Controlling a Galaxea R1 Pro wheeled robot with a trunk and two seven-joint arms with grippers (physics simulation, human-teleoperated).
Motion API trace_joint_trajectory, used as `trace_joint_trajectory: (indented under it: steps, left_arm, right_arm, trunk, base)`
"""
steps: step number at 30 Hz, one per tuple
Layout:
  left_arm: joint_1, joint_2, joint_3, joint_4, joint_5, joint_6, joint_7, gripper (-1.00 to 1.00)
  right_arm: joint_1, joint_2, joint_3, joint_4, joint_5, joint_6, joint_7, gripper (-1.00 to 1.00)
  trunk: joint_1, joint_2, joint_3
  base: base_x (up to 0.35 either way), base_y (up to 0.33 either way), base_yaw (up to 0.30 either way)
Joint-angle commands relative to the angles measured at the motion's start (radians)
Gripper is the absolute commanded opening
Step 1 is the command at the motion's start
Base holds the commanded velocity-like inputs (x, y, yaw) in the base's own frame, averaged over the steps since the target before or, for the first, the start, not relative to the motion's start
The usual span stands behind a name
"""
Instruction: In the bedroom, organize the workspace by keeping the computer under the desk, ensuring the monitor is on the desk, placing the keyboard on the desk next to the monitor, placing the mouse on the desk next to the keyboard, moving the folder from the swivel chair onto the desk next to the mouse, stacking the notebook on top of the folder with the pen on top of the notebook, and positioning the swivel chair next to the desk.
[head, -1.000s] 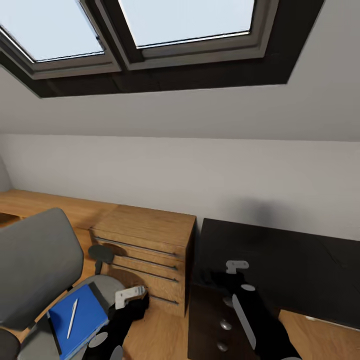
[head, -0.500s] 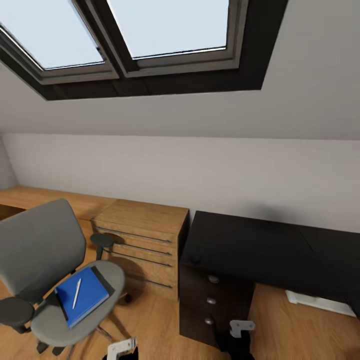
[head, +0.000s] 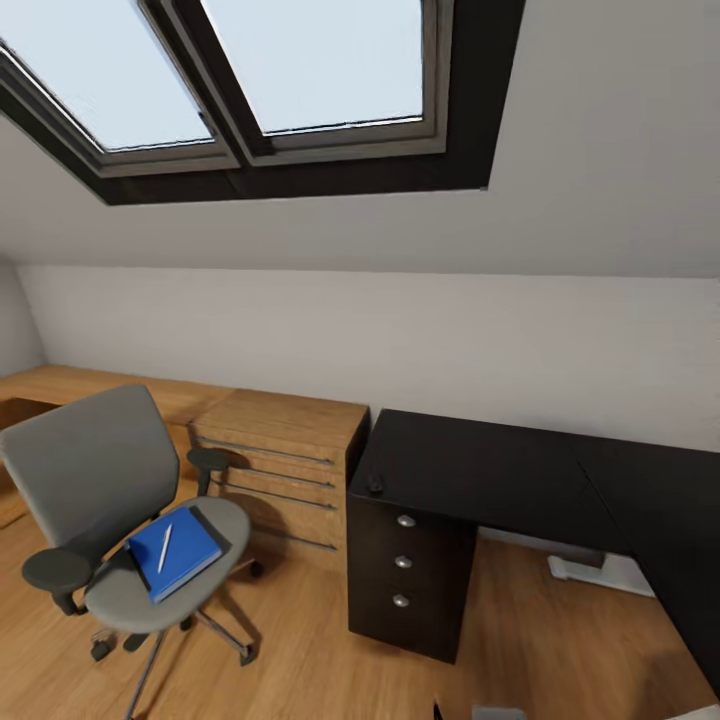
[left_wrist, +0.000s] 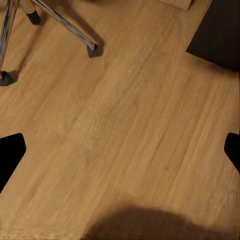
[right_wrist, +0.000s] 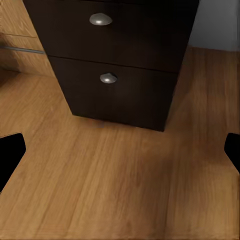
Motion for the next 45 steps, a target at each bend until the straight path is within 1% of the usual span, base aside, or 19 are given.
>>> trace_joint_trajectory:
  steps: [1,3,9,20,32,45]
  left_arm:
    - [-0.001,0.001,-0.007,0.007,0.01,-0.006,0.007,1.0]
    - [-0.001,0.001,-0.006,0.025,0.01,-0.007,0.007,1.0]
    - [0.0,0.001,-0.007,0.036,0.01,-0.008,0.006,1.0]
    - [-0.001,0.001,-0.006,0.038,0.01,-0.008,0.006,1.0]
    - [-0.001,0.001,-0.006,0.038,0.011,-0.008,0.006,1.0]
    - [-0.001,0.0,-0.006,0.038,0.011,-0.007,0.006,1.0]
  right_arm:
    - [-0.001,0.0,0.007,0.002,-0.005,-0.004,-0.006,1.0]
    - [-0.001,0.0,0.006,0.004,-0.006,-0.008,-0.007,1.0]
    - [-0.001,0.002,0.006,0.006,-0.008,-0.011,-0.007,1.0]
    - [-0.001,0.004,0.006,0.007,-0.013,-0.01,-0.008,1.0]
    - [-0.001,0.006,0.006,0.009,-0.011,-0.012,-0.006,1.0]
    - [-0.001,0.005,0.006,0.01,-0.009,-0.012,-0.006,1.0]
  trunk:
    - [-0.001,-0.001,-0.001]
    - [-0.001,-0.001,-0.001]
    - [-0.001,-0.001,-0.001]
    - [-0.001,-0.001,-0.004]
    - [-0.001,-0.001,-0.004]
    - [-0.001,-0.001,-0.004]
  base:
    - [-0.337,-0.003,0.0]
    - [-0.337,0.043,0.0]
    - [-0.337,0.077,-0.006]
    - [-0.338,0.089,-0.04]
    - [-0.305,0.01,-0.003]
    - [-0.335,0.0,-0.217]
